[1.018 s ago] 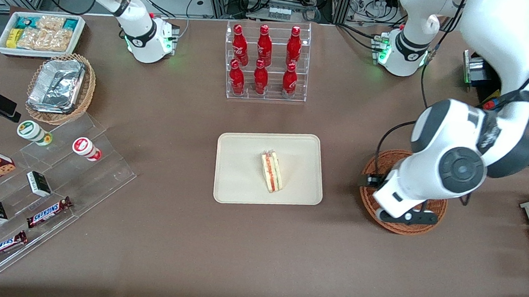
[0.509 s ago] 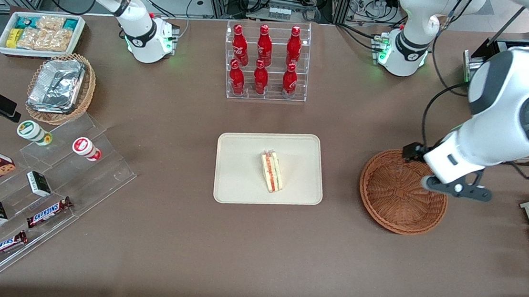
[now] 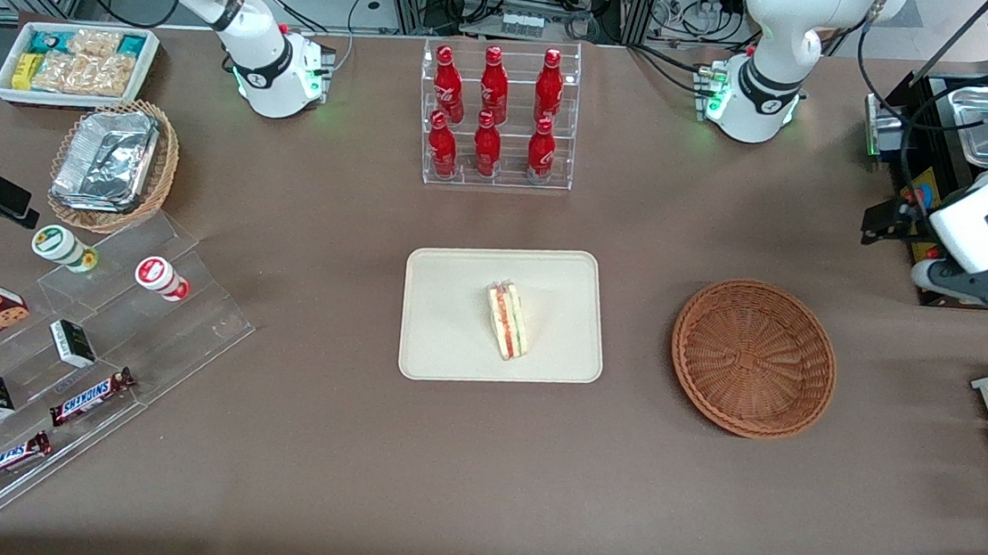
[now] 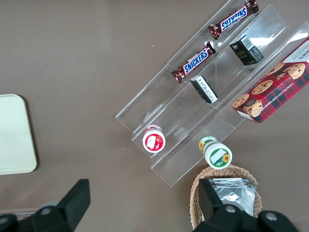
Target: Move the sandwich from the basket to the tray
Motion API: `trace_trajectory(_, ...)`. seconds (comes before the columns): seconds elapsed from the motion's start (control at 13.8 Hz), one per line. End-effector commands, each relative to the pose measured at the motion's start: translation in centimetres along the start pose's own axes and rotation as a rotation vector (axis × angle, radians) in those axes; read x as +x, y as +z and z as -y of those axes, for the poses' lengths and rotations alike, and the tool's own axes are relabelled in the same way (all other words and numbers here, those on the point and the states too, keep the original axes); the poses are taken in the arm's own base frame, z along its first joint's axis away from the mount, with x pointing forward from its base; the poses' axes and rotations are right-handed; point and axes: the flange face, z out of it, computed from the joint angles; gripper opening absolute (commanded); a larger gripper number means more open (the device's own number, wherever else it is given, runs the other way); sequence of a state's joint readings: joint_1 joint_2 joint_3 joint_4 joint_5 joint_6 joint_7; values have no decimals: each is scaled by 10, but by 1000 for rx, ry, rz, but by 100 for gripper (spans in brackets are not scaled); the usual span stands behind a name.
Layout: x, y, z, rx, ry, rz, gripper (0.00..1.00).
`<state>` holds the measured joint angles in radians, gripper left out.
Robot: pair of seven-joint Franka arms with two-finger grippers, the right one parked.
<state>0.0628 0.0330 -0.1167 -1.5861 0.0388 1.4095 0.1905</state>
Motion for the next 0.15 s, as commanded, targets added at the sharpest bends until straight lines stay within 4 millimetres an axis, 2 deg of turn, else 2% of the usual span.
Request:
trace_trajectory(0.0,-17,-16,0,3,4,-12,100)
trace_trajectory(0.07,-17,-17,-1,2,4,-14,100)
